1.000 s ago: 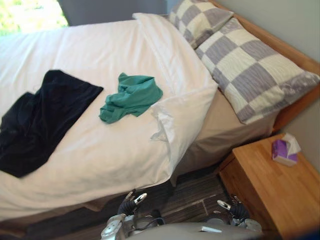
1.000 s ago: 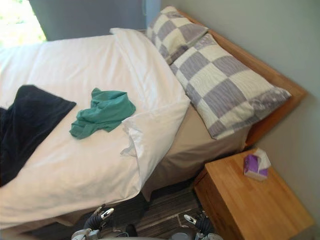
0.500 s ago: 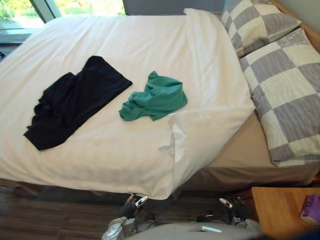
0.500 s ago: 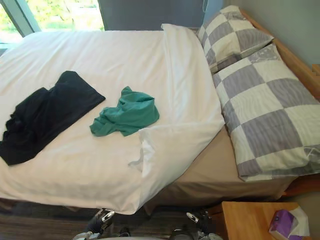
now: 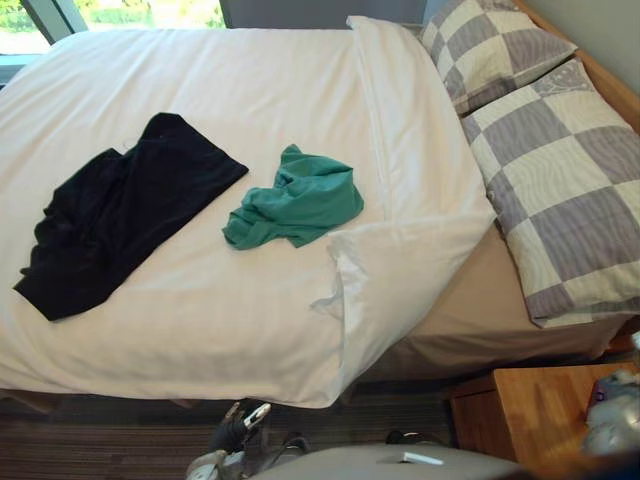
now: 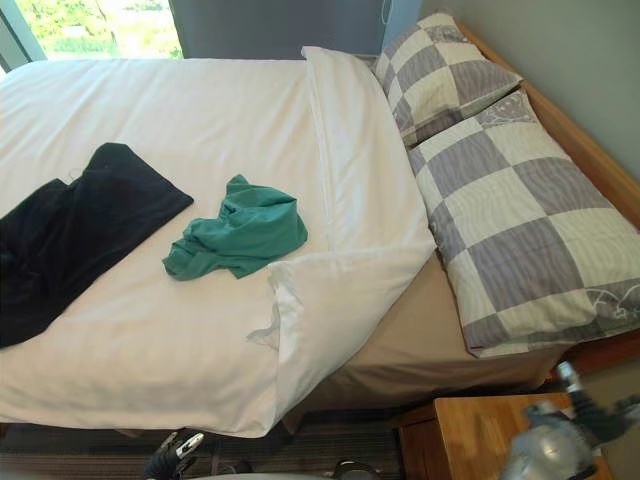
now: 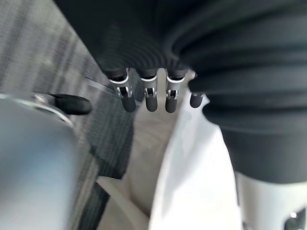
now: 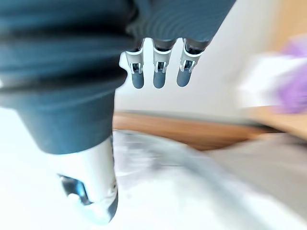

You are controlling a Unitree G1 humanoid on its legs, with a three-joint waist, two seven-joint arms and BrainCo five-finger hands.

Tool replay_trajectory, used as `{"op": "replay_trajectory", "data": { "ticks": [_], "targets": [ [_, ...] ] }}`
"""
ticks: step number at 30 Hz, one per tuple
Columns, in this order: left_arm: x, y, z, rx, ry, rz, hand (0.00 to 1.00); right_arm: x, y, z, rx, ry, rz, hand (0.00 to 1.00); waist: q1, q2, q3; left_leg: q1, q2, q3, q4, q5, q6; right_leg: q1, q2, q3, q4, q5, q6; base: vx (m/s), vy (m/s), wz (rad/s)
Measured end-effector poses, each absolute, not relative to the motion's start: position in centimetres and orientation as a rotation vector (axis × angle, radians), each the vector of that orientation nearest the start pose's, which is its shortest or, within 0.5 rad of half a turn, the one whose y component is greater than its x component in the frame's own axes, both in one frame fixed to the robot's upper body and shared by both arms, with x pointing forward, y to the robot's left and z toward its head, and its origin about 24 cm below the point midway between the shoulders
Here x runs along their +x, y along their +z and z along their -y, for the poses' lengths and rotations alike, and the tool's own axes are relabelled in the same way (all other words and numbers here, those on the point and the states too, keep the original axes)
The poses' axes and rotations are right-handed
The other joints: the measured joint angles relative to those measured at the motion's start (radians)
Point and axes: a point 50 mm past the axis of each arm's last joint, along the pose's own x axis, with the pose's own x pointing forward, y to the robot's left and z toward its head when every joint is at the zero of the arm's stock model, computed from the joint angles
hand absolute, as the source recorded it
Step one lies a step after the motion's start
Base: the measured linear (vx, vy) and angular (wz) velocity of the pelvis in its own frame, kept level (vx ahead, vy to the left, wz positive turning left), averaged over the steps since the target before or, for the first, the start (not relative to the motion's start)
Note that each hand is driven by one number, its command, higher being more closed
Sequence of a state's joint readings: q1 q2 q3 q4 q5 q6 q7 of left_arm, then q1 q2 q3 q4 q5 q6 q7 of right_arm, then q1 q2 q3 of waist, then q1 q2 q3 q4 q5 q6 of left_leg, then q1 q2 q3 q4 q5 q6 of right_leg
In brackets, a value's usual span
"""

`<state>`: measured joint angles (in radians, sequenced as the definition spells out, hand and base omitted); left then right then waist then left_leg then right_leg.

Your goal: Tidy the bed and pick cloth on bed and put in laundry

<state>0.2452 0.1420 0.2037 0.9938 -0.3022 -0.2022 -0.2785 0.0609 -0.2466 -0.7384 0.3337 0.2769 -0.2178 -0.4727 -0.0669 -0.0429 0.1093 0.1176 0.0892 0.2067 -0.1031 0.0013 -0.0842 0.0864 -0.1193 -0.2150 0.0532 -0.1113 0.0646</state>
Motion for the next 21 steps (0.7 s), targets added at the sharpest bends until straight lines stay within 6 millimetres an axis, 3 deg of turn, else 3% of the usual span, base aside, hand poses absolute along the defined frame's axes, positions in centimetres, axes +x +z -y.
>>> {"op": "replay_trajectory", "data": {
  "ticks": [2,3,5,8,11,12,15,21],
  "targets": [
    [4.5,-15.3,-22.8,-0.316,0.261,-0.939,0.0,15.9,5.9,37.5,-0.054,-1.186,0.136,0.0,-0.001,0.005,-0.004,-0.004,-0.003,0.0,-0.001,0.004,0.006,-0.004,0.003,0.0,0.0,0.007,-0.006,-0.09,0.012,0.0],
    [4.3,-15.3,-22.7,-0.317,0.26,-0.943,0.0,16.4,6.7,37.1,-0.082,-1.147,0.161,0.0,-0.001,0.007,-0.006,-0.008,-0.003,-0.001,-0.001,0.006,0.009,-0.005,0.003,-0.001,0.0,0.009,-0.007,-0.12,0.012,0.04],
    [3.8,-15.4,-22.3,-0.313,0.248,-0.962,0.0,18.8,9.5,34.4,-0.21,-0.935,0.245,0.0,-0.001,0.014,-0.014,-0.018,-0.004,-0.006,-0.001,0.011,0.016,-0.009,0.002,-0.016,-0.003,0.01,-0.008,-0.11,0.004,0.07],
    [3.4,-15.5,-22.2,-0.295,0.235,-0.977,0.0,21.7,11.7,30.2,-0.347,-0.602,0.314,0.0,0.002,0.015,-0.02,-0.031,-0.005,-0.022,-0.001,0.013,0.018,-0.01,0.001,-0.023,-0.012,0.012,-0.003,-0.08,0.01,0.14],
    [3.3,-15.5,-22.1,-0.284,0.22,-0.987,0.0,24.1,12.6,27.0,-0.461,-0.334,0.326,0.0,0.009,0.015,-0.027,-0.033,-0.008,-0.025,-0.001,0.014,0.019,-0.008,-0.004,-0.025,-0.02,0.02,0.001,0.0,0.02,0.09],
    [3.3,-15.6,-21.9,-0.279,0.203,-0.994,0.0,25.5,12.9,24.6,-0.528,-0.154,0.335,0.0,0.017,0.016,-0.032,-0.037,-0.015,-0.03,-0.001,0.018,0.025,-0.007,-0.007,-0.04,-0.02,0.022,0.002,0.02,0.018,0.11],
    [3.6,-15.5,-21.8,-0.275,0.19,-0.988,0.0,27.0,12.8,22.1,-0.589,0.017,0.323,0.0,0.023,0.015,-0.039,-0.051,-0.029,-0.056,-0.001,0.025,0.035,-0.002,-0.021,-0.058,-0.03,0.036,0.007,0.05,0.027,0.24],
    [3.6,-15.5,-21.7,-0.29,0.162,-0.988,0.0,29.3,11.7,20.1,-0.652,0.142,0.239,0.0,0.045,0.015,-0.039,-0.063,-0.053,-0.083,0.0,0.027,0.037,0.013,-0.038,-0.09,-0.051,0.041,0.014,0.05,0.029,0.2]
  ]
}}
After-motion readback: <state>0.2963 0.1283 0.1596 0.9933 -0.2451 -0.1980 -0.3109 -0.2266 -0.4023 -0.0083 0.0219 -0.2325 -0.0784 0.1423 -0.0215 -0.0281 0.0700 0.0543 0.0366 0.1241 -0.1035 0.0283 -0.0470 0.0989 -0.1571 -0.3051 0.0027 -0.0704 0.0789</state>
